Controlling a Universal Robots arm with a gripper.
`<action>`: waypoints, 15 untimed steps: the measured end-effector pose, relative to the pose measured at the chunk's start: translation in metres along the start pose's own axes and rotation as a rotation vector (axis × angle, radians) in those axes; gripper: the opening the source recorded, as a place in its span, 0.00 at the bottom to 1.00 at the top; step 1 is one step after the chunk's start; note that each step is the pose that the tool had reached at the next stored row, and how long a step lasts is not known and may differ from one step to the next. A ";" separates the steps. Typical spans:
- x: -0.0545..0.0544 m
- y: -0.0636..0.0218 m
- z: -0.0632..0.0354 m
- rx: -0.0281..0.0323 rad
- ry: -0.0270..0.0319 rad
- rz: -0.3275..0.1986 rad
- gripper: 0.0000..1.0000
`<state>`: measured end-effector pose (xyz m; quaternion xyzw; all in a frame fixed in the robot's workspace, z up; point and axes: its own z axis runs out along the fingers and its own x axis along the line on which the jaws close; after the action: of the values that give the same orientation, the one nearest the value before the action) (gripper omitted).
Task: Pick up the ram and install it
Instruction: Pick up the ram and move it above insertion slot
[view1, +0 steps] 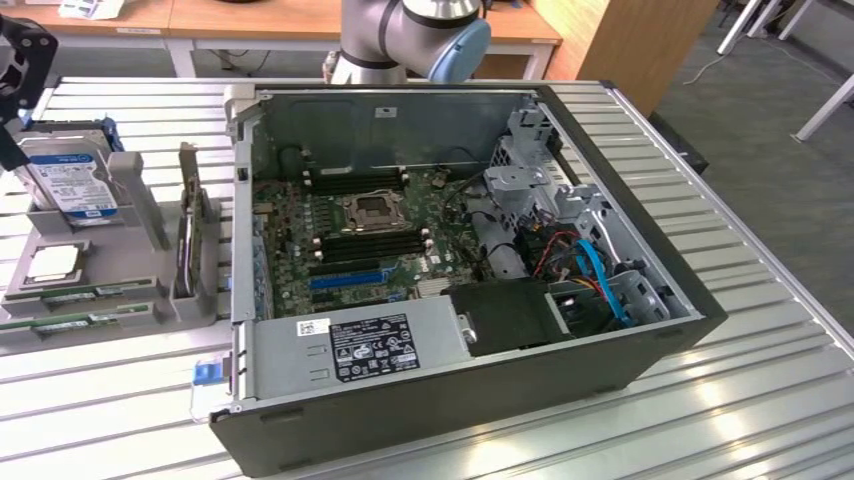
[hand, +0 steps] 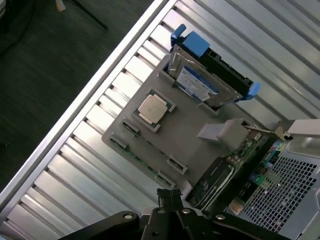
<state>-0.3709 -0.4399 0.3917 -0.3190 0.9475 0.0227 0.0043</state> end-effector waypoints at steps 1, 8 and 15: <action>0.000 0.0000 0.0000 -0.0004 0.0007 -0.018 0.10; 0.000 0.0000 0.0000 -0.0033 0.0059 -0.146 0.10; 0.000 0.0000 0.0001 -0.0062 0.0110 -0.273 0.10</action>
<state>-0.3709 -0.4399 0.3916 -0.4452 0.8952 0.0230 0.0012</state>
